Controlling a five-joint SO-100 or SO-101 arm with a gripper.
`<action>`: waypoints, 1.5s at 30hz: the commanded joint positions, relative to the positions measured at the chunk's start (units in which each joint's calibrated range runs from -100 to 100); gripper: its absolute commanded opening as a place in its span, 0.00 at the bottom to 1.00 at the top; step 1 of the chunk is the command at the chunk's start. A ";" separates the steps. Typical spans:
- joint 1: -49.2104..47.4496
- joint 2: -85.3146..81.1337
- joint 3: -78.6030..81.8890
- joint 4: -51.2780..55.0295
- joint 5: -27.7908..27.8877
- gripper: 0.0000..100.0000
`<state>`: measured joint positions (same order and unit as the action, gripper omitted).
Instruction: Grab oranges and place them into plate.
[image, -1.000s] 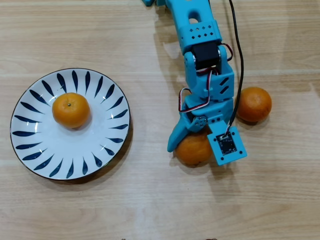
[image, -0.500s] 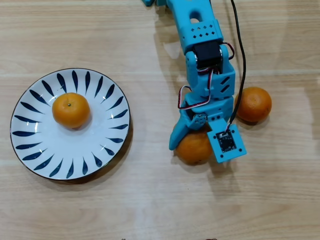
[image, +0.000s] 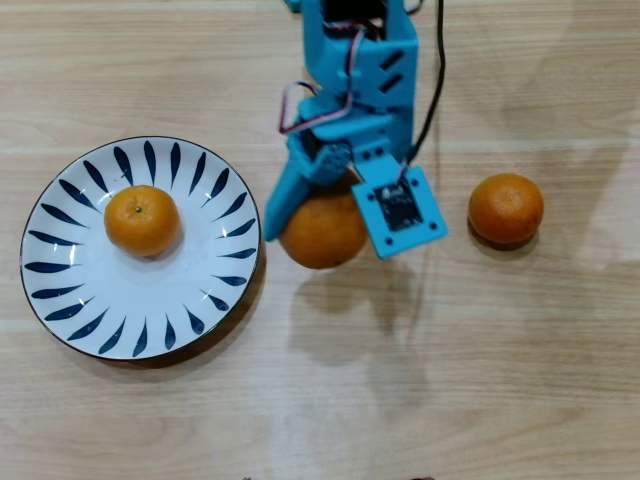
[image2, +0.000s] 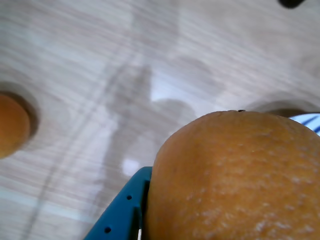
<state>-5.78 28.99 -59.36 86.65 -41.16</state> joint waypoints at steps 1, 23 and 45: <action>5.54 -9.21 -1.43 -0.23 4.51 0.34; 17.80 -1.09 27.18 -26.44 10.21 0.34; 9.82 1.53 0.65 -5.56 5.30 0.55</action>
<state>6.12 31.44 -49.71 75.19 -34.32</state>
